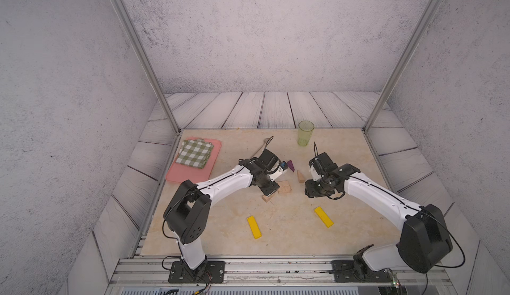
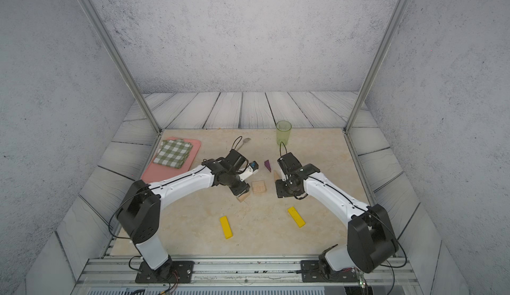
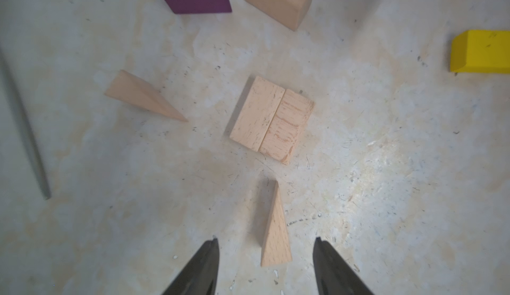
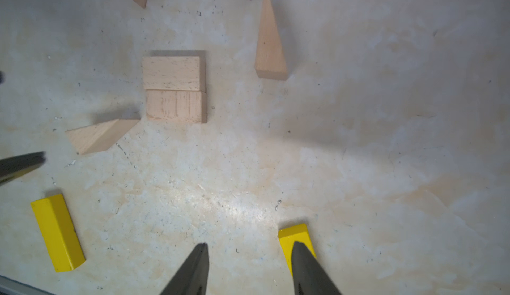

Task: Assemble a small pinwheel with building blocks
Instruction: Adjust the building block at the center of the board.

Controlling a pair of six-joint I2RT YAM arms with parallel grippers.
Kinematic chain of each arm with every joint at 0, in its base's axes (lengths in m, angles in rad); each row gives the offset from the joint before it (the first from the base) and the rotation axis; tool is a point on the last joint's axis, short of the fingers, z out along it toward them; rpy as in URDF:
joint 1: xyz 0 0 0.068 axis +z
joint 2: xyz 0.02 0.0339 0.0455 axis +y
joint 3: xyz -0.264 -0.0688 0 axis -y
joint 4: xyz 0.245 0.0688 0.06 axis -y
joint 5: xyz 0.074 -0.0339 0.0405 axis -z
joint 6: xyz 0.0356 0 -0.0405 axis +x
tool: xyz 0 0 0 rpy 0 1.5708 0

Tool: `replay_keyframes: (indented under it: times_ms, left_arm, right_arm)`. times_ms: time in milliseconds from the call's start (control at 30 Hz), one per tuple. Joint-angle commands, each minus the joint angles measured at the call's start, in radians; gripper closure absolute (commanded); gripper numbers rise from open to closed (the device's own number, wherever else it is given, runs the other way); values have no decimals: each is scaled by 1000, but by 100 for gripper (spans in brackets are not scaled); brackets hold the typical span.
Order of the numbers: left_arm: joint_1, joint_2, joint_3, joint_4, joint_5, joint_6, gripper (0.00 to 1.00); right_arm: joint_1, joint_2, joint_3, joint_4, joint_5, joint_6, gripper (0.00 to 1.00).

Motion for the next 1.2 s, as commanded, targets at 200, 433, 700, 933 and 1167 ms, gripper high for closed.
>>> replay_keyframes:
  times_ms: [200, 433, 700, 933, 1167]
  left_arm:
    - [95, -342, -239, 78, -96, -303, 37]
    - [138, -530, -439, 146, -77, -432, 36]
    - [148, -654, -535, 140, -77, -475, 35]
    - [149, -676, -551, 135, -74, -483, 35]
    - [148, -671, -558, 136, -69, -491, 35]
  right_arm:
    - [3, 227, 79, 162, -117, 156, 55]
    - [3, 376, 160, 264, -193, 237, 57]
    - [2, 475, 220, 290, -214, 267, 57]
    - [3, 501, 215, 307, -234, 271, 57]
    - [3, 511, 214, 317, -248, 272, 57]
